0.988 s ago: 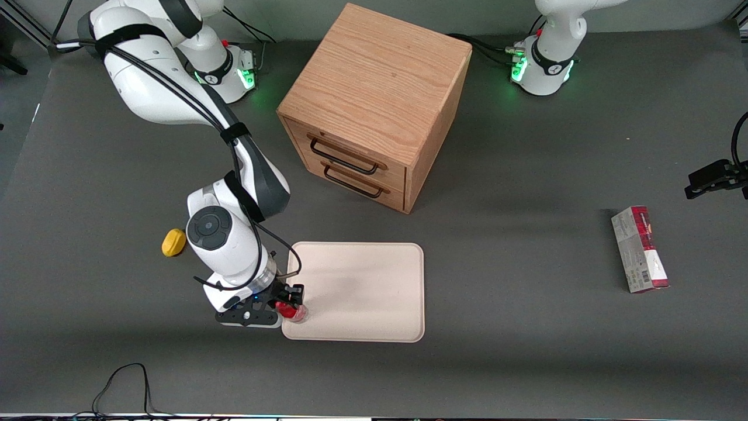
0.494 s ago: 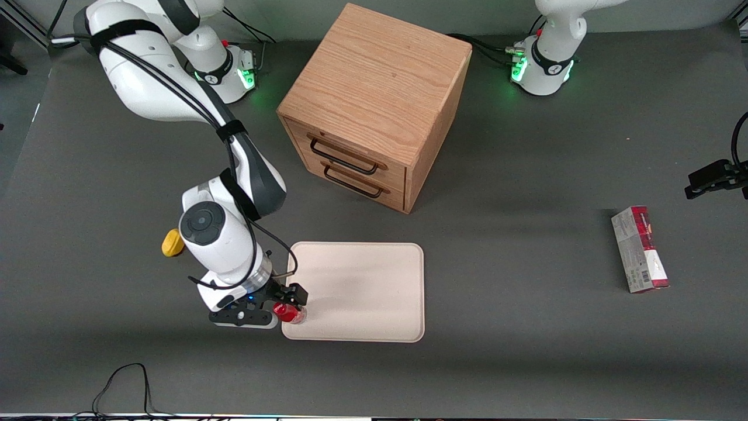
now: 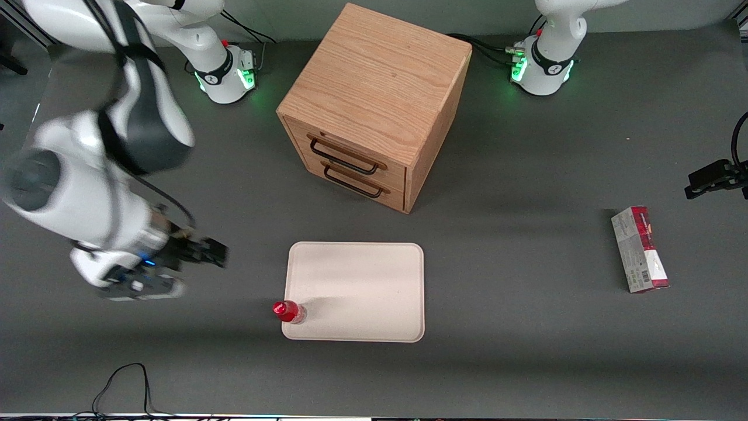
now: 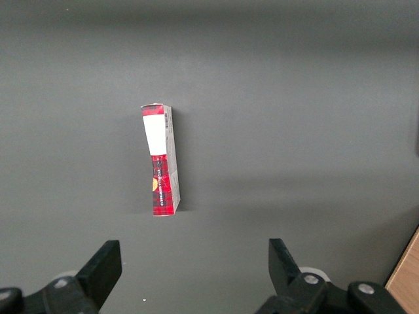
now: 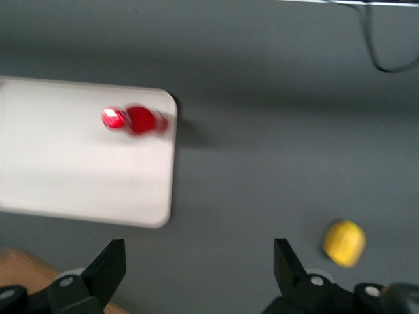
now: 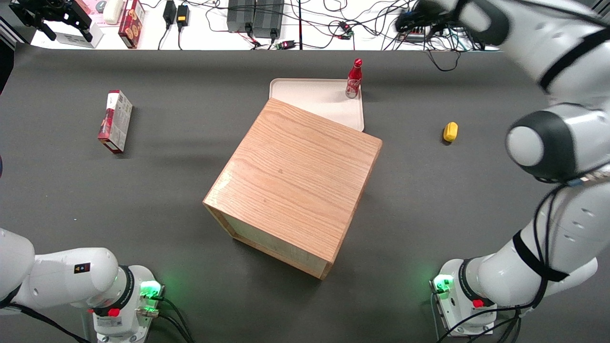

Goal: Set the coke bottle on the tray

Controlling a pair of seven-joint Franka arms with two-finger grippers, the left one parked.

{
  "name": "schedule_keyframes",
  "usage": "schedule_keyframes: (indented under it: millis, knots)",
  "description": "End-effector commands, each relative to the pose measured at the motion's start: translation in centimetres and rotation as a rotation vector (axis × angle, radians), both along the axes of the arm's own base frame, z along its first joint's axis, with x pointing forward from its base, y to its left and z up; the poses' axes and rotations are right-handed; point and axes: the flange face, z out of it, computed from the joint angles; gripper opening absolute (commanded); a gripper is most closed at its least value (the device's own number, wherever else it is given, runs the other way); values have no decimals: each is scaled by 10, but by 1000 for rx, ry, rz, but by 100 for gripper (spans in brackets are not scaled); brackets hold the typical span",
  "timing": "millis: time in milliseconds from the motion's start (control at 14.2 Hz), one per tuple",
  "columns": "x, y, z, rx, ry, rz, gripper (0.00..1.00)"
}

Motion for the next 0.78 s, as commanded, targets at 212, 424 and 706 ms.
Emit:
schedule_keyframes:
  millis: [212,424,706]
  knots:
    - [-87,-57,54,-9,49,4,100]
    - [-89,-60,57,-42,49,3,100]
    - [-89,-74,60,-36,45,-23,100]
